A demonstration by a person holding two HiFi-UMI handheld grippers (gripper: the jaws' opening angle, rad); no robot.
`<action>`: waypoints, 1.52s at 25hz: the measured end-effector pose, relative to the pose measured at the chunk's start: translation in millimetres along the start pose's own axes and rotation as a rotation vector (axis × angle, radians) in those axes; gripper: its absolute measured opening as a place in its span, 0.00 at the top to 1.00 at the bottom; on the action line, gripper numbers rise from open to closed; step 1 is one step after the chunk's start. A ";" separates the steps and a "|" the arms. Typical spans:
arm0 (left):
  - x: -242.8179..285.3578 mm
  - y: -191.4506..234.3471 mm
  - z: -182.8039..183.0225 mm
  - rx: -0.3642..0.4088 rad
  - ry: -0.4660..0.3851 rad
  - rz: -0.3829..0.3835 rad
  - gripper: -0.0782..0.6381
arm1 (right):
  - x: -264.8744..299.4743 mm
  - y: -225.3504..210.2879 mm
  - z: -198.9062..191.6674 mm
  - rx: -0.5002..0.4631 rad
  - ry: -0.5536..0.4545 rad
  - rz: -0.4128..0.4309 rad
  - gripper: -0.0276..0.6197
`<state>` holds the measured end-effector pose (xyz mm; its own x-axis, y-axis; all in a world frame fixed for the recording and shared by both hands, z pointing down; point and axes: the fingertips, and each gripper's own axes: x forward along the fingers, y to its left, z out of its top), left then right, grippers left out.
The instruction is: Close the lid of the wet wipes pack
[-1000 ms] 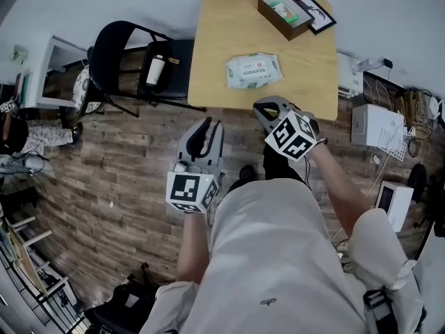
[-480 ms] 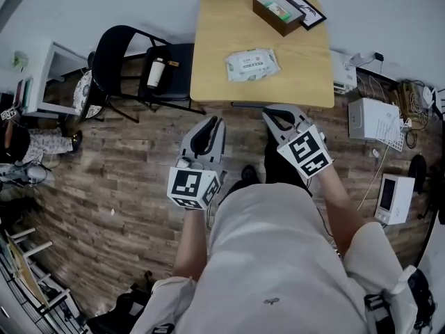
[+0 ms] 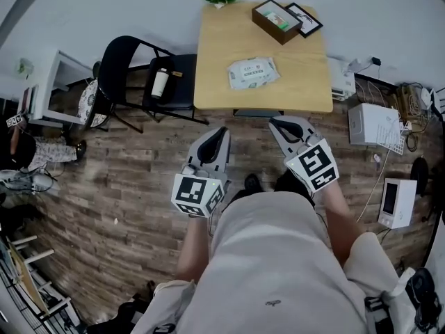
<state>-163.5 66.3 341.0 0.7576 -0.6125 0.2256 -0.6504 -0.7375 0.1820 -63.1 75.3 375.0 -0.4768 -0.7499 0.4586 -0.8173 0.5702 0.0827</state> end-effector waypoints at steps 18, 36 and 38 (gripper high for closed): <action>20.7 -51.4 10.9 0.008 0.004 -0.072 0.88 | -63.1 -16.6 12.6 0.192 -0.153 -0.074 0.96; 17.7 -65.9 13.9 0.033 0.006 -0.079 0.88 | -79.6 -24.0 -4.9 0.205 -0.146 -0.105 0.96; 16.5 -65.4 14.3 0.037 0.004 -0.078 0.88 | -79.4 -22.4 -2.5 0.194 -0.147 -0.106 0.96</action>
<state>-107.7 100.4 319.2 0.8056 -0.5516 0.2160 -0.5869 -0.7929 0.1641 -6.2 123.0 338.9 -0.4160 -0.8507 0.3215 -0.9050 0.4220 -0.0543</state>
